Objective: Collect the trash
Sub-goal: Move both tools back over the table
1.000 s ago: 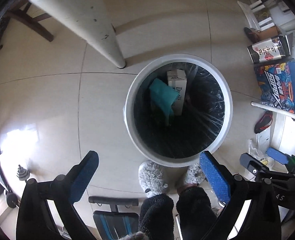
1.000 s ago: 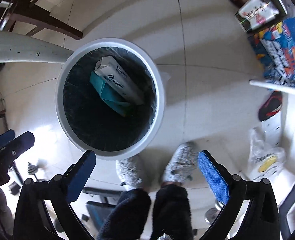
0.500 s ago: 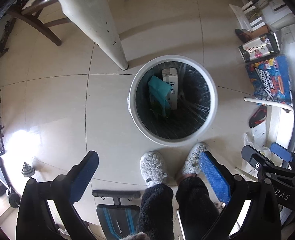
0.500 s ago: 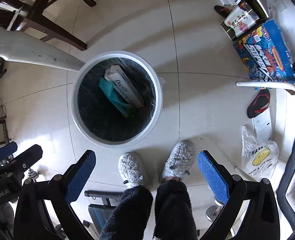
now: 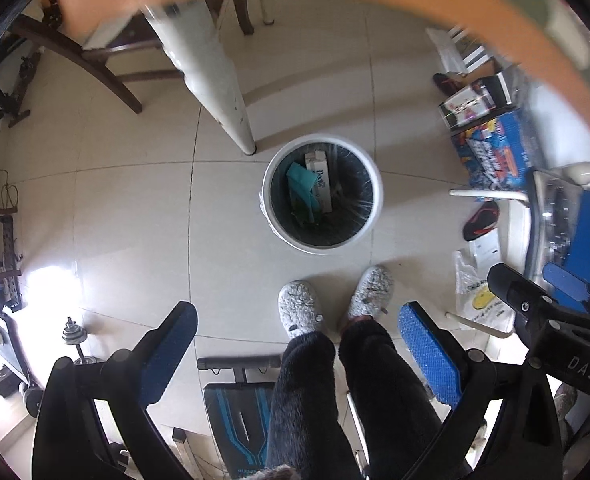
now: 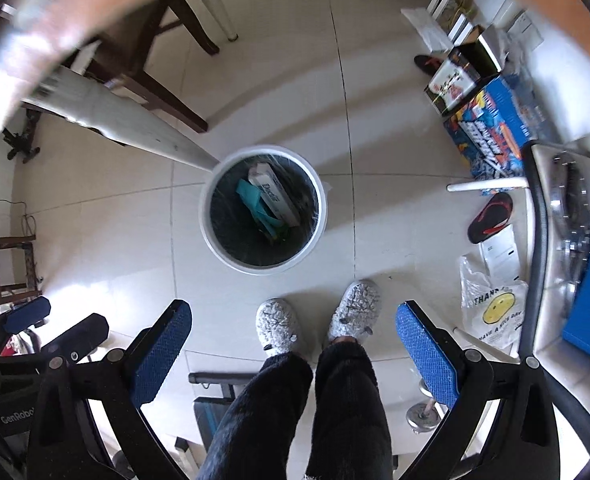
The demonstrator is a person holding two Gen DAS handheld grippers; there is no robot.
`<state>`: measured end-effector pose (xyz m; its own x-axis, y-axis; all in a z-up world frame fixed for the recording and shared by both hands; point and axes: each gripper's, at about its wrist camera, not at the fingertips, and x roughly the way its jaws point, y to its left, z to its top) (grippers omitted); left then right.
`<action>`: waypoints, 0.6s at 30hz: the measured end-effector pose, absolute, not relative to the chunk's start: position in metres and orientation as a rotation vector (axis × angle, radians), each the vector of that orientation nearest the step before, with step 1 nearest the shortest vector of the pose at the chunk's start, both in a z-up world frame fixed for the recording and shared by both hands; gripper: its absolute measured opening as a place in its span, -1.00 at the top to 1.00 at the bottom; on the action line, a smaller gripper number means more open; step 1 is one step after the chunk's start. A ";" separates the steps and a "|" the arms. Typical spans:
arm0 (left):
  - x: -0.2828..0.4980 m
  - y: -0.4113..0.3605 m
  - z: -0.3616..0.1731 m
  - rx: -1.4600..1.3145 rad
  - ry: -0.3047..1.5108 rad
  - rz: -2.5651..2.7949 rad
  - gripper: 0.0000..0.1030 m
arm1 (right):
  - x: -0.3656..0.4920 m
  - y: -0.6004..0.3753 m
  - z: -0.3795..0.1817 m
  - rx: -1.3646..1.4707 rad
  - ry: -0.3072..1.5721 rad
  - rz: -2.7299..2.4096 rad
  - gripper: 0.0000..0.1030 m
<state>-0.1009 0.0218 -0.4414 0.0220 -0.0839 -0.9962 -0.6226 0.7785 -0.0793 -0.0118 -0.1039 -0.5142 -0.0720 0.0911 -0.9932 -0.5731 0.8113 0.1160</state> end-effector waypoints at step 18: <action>-0.019 0.047 -0.215 -0.394 1.215 0.498 -1.00 | 0.043 -0.136 -0.245 -0.140 1.407 0.579 -1.00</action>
